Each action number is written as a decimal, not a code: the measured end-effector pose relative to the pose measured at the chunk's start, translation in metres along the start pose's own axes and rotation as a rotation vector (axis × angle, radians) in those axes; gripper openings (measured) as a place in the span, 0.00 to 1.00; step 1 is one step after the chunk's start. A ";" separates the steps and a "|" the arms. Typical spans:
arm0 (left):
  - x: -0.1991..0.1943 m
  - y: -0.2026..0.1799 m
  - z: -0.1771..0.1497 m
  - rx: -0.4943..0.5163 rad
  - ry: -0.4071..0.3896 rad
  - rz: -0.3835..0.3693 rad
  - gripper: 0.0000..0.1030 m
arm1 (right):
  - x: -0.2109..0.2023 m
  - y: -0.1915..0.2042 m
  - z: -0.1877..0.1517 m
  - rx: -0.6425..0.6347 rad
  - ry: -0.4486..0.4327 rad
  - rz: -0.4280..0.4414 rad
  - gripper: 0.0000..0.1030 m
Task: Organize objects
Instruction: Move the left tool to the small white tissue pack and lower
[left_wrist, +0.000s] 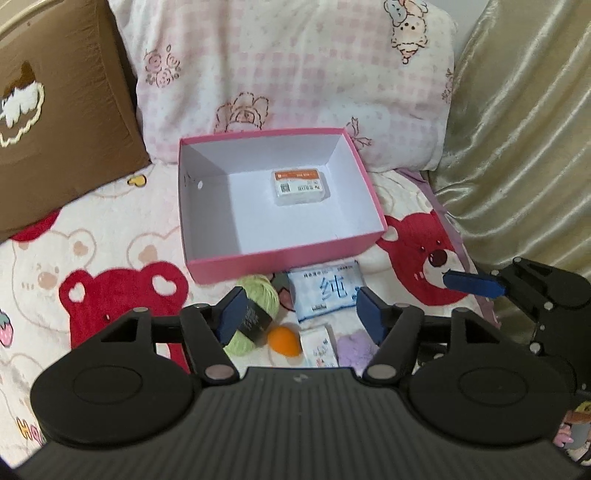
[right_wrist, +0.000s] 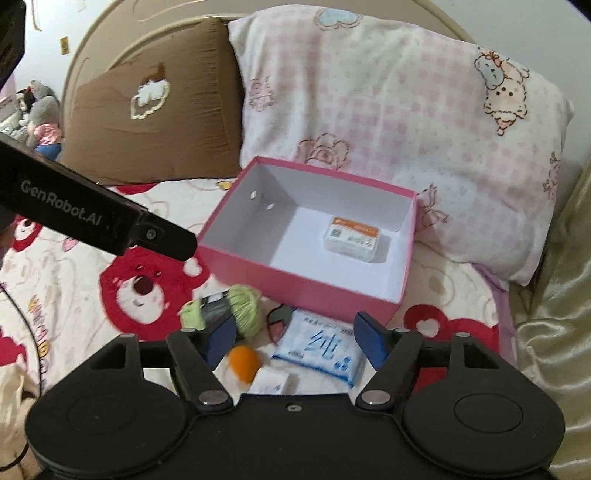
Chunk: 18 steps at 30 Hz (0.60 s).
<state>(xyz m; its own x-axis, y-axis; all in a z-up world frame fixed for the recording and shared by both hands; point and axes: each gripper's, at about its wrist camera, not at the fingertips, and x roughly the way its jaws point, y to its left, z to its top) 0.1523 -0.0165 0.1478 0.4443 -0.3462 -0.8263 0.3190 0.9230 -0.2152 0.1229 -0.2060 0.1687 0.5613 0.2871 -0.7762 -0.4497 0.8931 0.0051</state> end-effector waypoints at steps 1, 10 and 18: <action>0.000 0.000 -0.004 -0.002 0.002 -0.005 0.65 | -0.003 0.003 -0.004 -0.006 -0.002 0.003 0.74; 0.014 -0.005 -0.050 0.018 0.042 -0.040 0.70 | -0.017 0.018 -0.044 -0.023 -0.058 0.061 0.78; 0.048 -0.003 -0.084 0.004 0.078 -0.044 0.72 | -0.007 0.018 -0.079 0.028 -0.092 0.098 0.78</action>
<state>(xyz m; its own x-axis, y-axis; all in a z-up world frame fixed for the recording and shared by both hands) 0.1023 -0.0215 0.0653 0.3636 -0.3722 -0.8540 0.3402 0.9065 -0.2502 0.0560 -0.2190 0.1243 0.5778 0.4028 -0.7099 -0.4864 0.8684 0.0969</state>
